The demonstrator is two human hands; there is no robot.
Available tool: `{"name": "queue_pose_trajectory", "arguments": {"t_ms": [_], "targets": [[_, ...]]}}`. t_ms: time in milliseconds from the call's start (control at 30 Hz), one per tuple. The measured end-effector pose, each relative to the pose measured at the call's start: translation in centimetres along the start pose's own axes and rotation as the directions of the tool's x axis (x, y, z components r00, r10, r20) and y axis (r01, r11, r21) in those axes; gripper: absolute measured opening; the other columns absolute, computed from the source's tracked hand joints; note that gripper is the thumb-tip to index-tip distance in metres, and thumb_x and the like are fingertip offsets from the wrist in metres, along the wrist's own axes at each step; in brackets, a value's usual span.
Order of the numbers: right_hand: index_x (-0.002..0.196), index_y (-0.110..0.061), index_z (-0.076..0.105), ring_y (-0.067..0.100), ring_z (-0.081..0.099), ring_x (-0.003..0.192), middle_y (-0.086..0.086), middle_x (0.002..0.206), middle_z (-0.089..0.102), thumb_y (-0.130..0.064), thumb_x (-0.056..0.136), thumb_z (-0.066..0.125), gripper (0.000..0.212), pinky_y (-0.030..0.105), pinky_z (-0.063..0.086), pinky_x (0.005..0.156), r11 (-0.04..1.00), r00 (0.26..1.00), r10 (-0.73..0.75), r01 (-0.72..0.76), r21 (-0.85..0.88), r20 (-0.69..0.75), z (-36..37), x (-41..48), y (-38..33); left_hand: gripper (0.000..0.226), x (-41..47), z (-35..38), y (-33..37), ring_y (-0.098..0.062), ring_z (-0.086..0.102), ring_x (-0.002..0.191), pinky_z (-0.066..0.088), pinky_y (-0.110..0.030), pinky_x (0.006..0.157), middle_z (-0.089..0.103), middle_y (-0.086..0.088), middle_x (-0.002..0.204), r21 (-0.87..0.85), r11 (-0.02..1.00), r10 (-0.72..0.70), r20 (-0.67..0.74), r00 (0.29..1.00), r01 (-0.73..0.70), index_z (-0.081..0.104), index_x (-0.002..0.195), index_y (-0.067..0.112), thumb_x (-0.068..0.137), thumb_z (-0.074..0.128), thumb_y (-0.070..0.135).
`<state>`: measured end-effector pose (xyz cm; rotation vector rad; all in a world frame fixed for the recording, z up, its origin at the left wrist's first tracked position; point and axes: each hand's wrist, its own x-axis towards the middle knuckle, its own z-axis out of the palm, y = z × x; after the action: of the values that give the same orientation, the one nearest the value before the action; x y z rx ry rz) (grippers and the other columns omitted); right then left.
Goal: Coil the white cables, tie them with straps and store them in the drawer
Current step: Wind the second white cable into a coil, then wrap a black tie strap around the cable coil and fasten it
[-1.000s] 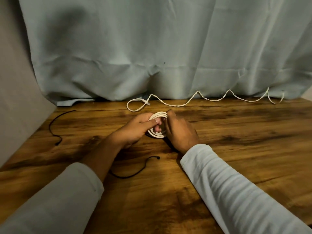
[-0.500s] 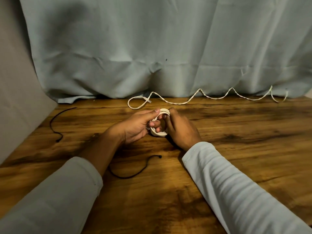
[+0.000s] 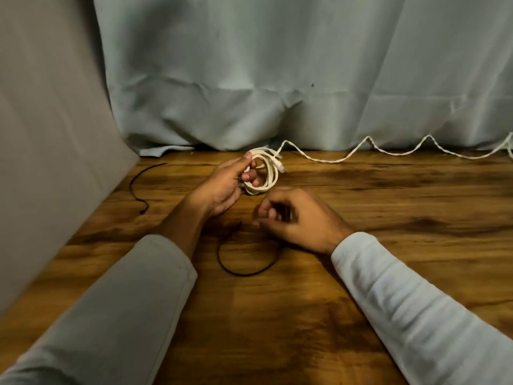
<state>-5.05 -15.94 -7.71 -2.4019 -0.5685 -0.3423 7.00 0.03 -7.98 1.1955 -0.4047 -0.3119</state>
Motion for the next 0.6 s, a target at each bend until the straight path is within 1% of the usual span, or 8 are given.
{"name": "queue_pose_trajectory", "arguments": {"t_ms": [67, 133, 200, 233, 300, 400, 533, 600], "targets": [[0.087, -0.025, 0.076, 0.013, 0.064, 0.068, -0.001, 0.076, 0.069, -0.043, 0.082, 0.084, 0.020, 0.039, 0.054, 0.063, 0.995, 0.992, -0.017, 0.005, 0.095, 0.123, 0.8, 0.0, -1.3, 0.031, 0.0, 0.0, 0.0, -0.008, 0.047, 0.044, 0.042, -0.028, 0.061, 0.038, 0.007, 0.048, -0.014, 1.000, -0.008, -0.001, 1.000, 0.008, 0.051, 0.086, 0.009, 0.110, 0.039, 0.023], [0.088, -0.022, 0.079, 0.009, 0.060, 0.064, 0.003, 0.075, 0.071, -0.038, 0.079, 0.089, 0.020, 0.035, 0.049, 0.059, 0.980, 0.975, -0.023, -0.021, 0.199, 0.219, 1.0, -0.1, -2.2, 0.031, 0.0, 0.1, 0.0, -0.009, 0.048, 0.044, 0.041, -0.029, 0.062, 0.039, 0.006, 0.048, -0.025, 1.000, -0.016, -0.006, 1.000, 0.016, 0.051, 0.085, 0.009, 0.110, 0.040, 0.023], [0.090, -0.019, 0.079, 0.008, 0.061, 0.067, 0.006, 0.081, 0.073, -0.034, 0.077, 0.091, 0.023, 0.034, 0.049, 0.061, 0.962, 0.946, -0.023, -0.066, 0.263, 0.322, 0.7, -0.3, -2.8, 0.032, 0.1, 0.0, 0.0, -0.009, 0.048, 0.044, 0.039, -0.031, 0.065, 0.039, 0.006, 0.048, -0.018, 1.000, -0.018, -0.003, 1.000, 0.018, 0.051, 0.085, 0.008, 0.111, 0.039, 0.023], [0.091, -0.019, 0.078, 0.010, 0.064, 0.070, 0.007, 0.084, 0.074, -0.034, 0.076, 0.092, 0.025, 0.036, 0.052, 0.064, 0.961, 0.930, -0.026, -0.077, 0.266, 0.366, 0.6, -0.5, -3.1, 0.032, 0.1, -0.1, 0.0, -0.010, 0.048, 0.045, 0.039, -0.032, 0.066, 0.039, 0.006, 0.048, -0.011, 1.000, -0.018, 0.000, 1.000, 0.018, 0.052, 0.085, 0.008, 0.111, 0.039, 0.023], [0.092, -0.021, 0.077, 0.016, 0.069, 0.078, 0.004, 0.087, 0.074, -0.037, 0.073, 0.093, 0.030, 0.042, 0.057, 0.070, 0.975, 0.910, -0.035, -0.060, 0.213, 0.414, 0.7, -0.7, -3.5, 0.032, 0.1, -0.2, -0.1, -0.010, 0.049, 0.047, 0.039, -0.032, 0.067, 0.039, 0.006, 0.049, 0.002, 1.000, -0.021, 0.003, 1.000, 0.021, 0.052, 0.085, 0.008, 0.111, 0.040, 0.024], [0.092, -0.024, 0.076, 0.015, 0.067, 0.080, -0.001, 0.089, 0.072, -0.038, 0.074, 0.092, 0.027, 0.045, 0.057, 0.071, 0.991, 0.907, -0.053, -0.003, 0.131, 0.417, 1.2, -0.5, -3.4, 0.031, 0.1, -0.2, -0.1, -0.009, 0.049, 0.045, 0.037, -0.033, 0.067, 0.039, 0.006, 0.049, 0.008, 1.000, -0.017, -0.006, 1.000, 0.017, 0.053, 0.087, 0.008, 0.110, 0.041, 0.024], [0.091, -0.027, 0.079, 0.026, 0.065, 0.079, 0.003, 0.085, 0.072, -0.036, 0.078, 0.088, 0.018, 0.051, 0.055, 0.072, 0.987, 0.945, 0.000, -0.052, 0.151, 0.327, 0.8, 0.3, -0.5, 0.030, 0.1, 0.0, -0.2, -0.007, 0.048, 0.044, 0.036, -0.033, 0.066, 0.038, 0.007, 0.048, 0.026, 1.000, -0.006, -0.020, 1.000, 0.006, 0.053, 0.086, 0.008, 0.110, 0.042, 0.024], [0.088, -0.025, 0.080, 0.024, 0.064, 0.078, 0.005, 0.085, 0.073, -0.030, 0.080, 0.087, 0.011, 0.052, 0.055, 0.076, 0.986, 0.963, 0.053, -0.093, 0.142, 0.264, 0.0, 0.4, 1.3, 0.030, 0.1, 0.1, -0.3, -0.007, 0.048, 0.044, 0.036, -0.034, 0.066, 0.038, 0.007, 0.049, 0.038, 0.999, 0.008, -0.029, 1.000, -0.007, 0.054, 0.087, 0.009, 0.110, 0.043, 0.024]]}}
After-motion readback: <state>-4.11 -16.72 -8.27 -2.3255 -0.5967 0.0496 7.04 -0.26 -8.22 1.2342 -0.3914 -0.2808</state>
